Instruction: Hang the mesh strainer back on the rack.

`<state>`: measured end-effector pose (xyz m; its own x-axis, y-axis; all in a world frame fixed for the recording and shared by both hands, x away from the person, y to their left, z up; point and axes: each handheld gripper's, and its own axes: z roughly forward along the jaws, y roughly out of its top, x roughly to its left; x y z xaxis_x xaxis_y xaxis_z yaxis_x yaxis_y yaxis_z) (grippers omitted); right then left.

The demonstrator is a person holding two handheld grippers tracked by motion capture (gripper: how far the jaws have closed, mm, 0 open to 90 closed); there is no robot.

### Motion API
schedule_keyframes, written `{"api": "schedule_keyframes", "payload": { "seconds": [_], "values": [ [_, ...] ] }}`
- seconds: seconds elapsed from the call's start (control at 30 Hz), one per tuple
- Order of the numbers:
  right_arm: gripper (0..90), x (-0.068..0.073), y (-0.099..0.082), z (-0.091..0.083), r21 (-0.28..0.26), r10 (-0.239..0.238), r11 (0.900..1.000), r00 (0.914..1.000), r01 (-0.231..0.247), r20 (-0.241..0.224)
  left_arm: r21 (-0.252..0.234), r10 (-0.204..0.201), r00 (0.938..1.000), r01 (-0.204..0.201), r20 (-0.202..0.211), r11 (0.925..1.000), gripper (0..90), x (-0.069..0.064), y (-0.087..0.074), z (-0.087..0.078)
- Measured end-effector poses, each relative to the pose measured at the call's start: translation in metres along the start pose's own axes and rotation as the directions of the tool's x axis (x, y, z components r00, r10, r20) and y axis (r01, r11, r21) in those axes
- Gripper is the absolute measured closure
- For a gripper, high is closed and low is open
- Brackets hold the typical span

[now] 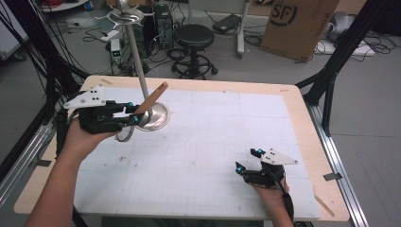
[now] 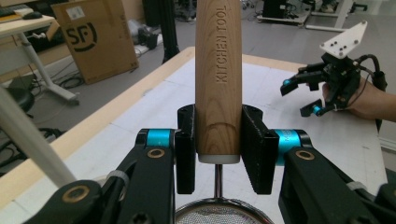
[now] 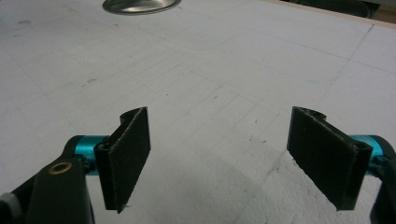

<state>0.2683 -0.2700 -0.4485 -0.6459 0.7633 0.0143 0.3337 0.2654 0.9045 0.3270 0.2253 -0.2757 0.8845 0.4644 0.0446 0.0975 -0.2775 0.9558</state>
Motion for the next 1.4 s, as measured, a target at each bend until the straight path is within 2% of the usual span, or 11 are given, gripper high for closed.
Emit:
{"api": "schedule_keyframes", "payload": {
  "seconds": [0.1, 0.3, 0.4, 0.47, 0.6, 0.73, 1.0, 1.17, 1.4],
  "values": [
    [20.8, 0.0, 0.0, 0.0, -0.002, 0.006, 1.0, 1.0, -0.006, -0.002, -0.008, 0.019, 0.9994, -0.019, -0.027, 0.9998, 68.8, 0.006, 0.008, -0.011],
    [20.7, 0.0, 0.0, 0.0, -0.003, 0.002, 1.0, 1.0, -0.002, 0.002, -0.043, 0.022, 0.996, -0.026, -0.087, 0.9987, 68.8, 0.017, 0.022, -0.032],
    [20.7, 0.0, 0.0, 0.0, -0.003, -0.002, 1.0, 1.0, 0.002, 0.003, -0.049, 0.027, 0.9943, -0.032, -0.103, 0.9983, 68.8, 0.024, 0.029, -0.04],
    [20.7, 0.0, 0.0, 0.0, -0.001, -0.001, 1.0, 1.0, 0.001, 0.001, -0.058, 0.034, 0.9947, -0.04, -0.098, 0.9975, 68.8, 0.027, 0.032, -0.044],
    [20.7, 0.0, 0.0, 0.0, -0.004, 0.005, 1.0, 1.0, -0.005, 0.001, -0.042, 0.045, 0.9909, -0.051, -0.127, 0.9978, 68.8, 0.032, 0.038, -0.052],
    [20.7, 0.0, 0.0, 0.0, -0.003, 0.005, 1.0, 1.0, -0.005, 0.0, -0.066, 0.033, 0.9912, -0.042, -0.128, 0.9969, 68.8, 0.038, 0.043, -0.06],
    [20.8, 0.0, 0.0, 0.0, -0.004, 0.004, 1.0, 1.0, -0.004, 0.001, -0.058, 0.028, 0.9926, -0.035, -0.118, 0.9977, 68.8, 0.05, 0.049, -0.072],
    [20.8, 0.0, 0.0, 0.0, -0.005, 0.0, 1.0, 1.0, 0.0, 0.001, -0.082, 0.007, 0.988, -0.02, -0.154, 0.9965, 68.7, 0.056, 0.05, -0.079],
    [20.7, 0.0, 0.0, 0.0, -0.004, 0.001, 1.0, 1.0, -0.001, 0.001, -0.067, -0.015, 0.98, 0.002, -0.199, 0.9978, 68.8, 0.065, 0.05, -0.083]
  ]
}}
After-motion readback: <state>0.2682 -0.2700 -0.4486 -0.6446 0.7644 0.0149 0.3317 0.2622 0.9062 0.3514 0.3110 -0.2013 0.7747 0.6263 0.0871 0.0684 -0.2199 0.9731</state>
